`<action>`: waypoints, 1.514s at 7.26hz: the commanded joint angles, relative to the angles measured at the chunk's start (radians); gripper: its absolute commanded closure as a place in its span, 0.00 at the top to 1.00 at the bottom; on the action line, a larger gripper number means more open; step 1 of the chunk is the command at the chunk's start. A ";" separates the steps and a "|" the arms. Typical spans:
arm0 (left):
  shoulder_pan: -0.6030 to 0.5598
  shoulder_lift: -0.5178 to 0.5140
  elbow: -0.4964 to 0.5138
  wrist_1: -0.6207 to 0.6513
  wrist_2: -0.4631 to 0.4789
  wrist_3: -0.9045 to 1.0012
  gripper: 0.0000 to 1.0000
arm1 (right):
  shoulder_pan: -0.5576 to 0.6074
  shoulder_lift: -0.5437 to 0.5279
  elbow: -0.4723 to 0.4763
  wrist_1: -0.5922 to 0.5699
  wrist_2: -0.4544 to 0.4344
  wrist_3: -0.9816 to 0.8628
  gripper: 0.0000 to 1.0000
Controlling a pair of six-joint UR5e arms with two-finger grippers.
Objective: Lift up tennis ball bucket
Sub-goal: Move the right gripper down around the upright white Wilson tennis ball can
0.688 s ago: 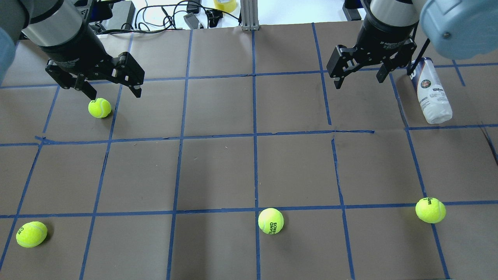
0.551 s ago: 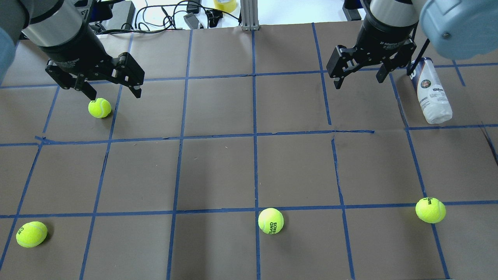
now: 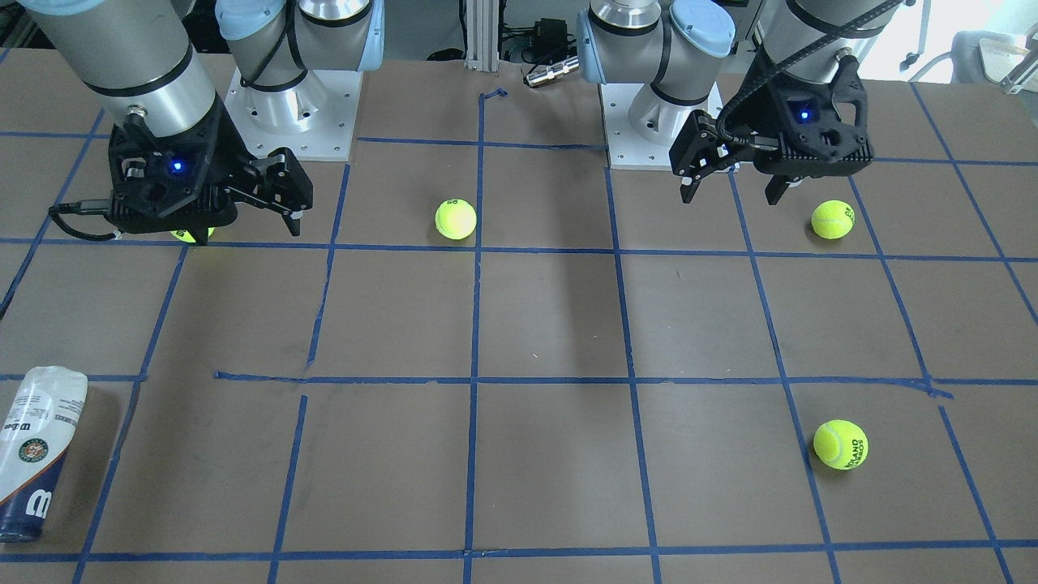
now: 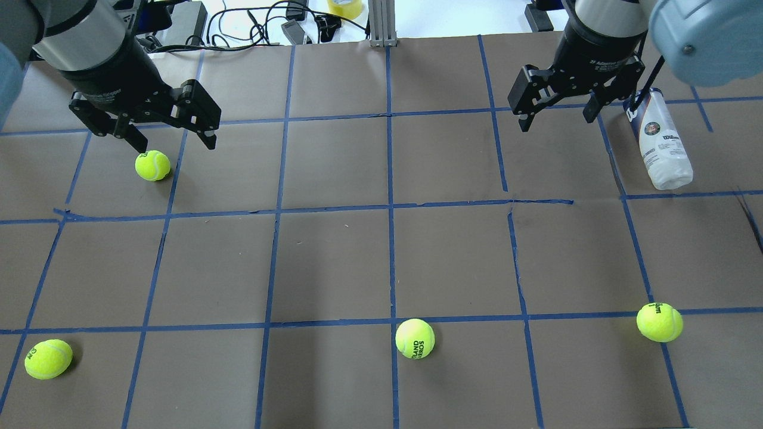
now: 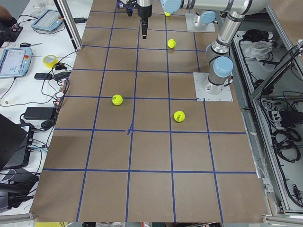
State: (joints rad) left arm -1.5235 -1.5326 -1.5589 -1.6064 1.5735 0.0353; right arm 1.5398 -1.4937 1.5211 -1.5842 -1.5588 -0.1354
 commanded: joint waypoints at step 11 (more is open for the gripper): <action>0.002 -0.003 0.000 0.002 -0.001 0.002 1.00 | -0.450 0.532 -0.125 -0.437 -0.041 -0.503 1.00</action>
State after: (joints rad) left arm -1.5217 -1.5355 -1.5590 -1.6046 1.5723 0.0356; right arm 1.1126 -0.9916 1.3909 -1.9845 -1.6044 -0.6166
